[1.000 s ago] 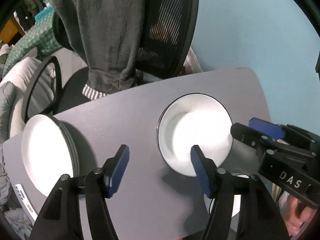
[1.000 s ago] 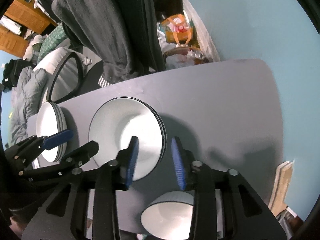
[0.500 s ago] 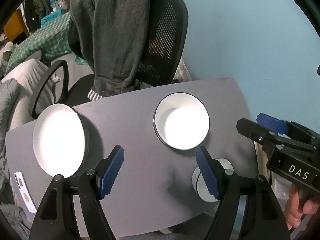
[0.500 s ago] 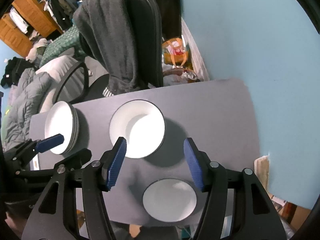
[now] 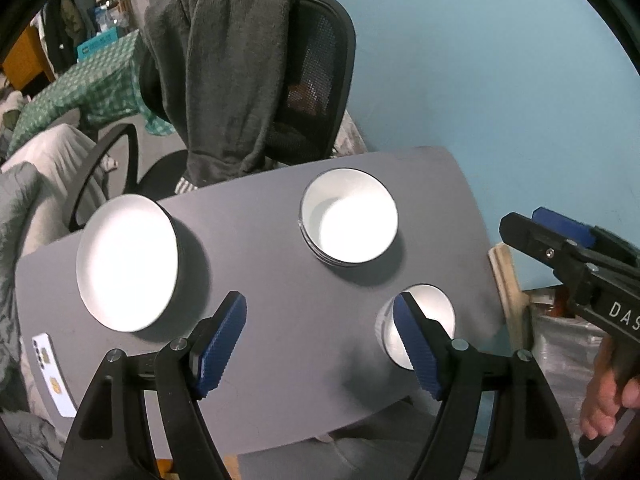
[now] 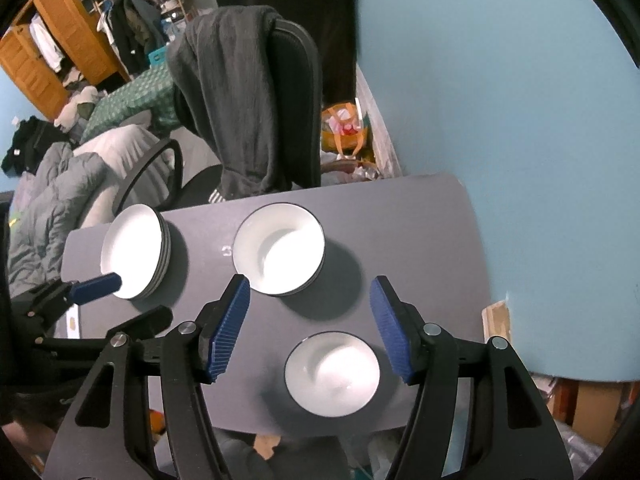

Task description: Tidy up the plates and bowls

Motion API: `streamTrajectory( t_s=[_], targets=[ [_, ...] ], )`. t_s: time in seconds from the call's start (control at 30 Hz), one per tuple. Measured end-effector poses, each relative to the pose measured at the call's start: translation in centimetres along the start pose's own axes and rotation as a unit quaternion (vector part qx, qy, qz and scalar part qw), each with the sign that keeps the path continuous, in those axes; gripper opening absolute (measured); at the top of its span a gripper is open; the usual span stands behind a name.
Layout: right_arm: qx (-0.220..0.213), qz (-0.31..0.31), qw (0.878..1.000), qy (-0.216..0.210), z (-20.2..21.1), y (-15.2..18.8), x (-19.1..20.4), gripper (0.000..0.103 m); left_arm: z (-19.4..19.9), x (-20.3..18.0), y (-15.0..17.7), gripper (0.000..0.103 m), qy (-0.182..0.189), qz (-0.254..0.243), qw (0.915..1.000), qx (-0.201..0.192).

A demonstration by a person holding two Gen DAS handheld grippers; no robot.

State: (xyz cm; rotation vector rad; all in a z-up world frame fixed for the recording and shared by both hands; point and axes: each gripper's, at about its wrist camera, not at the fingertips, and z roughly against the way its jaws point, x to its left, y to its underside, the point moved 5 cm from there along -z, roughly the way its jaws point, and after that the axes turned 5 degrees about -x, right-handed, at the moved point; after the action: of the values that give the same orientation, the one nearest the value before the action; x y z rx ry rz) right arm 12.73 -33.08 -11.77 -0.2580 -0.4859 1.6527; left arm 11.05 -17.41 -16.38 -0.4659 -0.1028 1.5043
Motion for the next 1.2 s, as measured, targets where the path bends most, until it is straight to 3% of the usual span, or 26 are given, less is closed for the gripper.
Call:
streamTrajectory(
  t_s=[0.77, 1.2],
  targets=[
    [0.008, -0.037, 0.999, 0.020, 1.4, 2.8, -1.7, 0.063, 0.2, -2.1, 1.7, 0.078, 0.026, -0.024, 0.9991, 0.022],
    [0.016, -0.055, 0.998, 0.010, 1.1, 4.5, -2.4, 0.063, -1.0, -2.8, 1.9, 0.078, 0.028, -0.027, 0.9982, 0.045]
  ],
)
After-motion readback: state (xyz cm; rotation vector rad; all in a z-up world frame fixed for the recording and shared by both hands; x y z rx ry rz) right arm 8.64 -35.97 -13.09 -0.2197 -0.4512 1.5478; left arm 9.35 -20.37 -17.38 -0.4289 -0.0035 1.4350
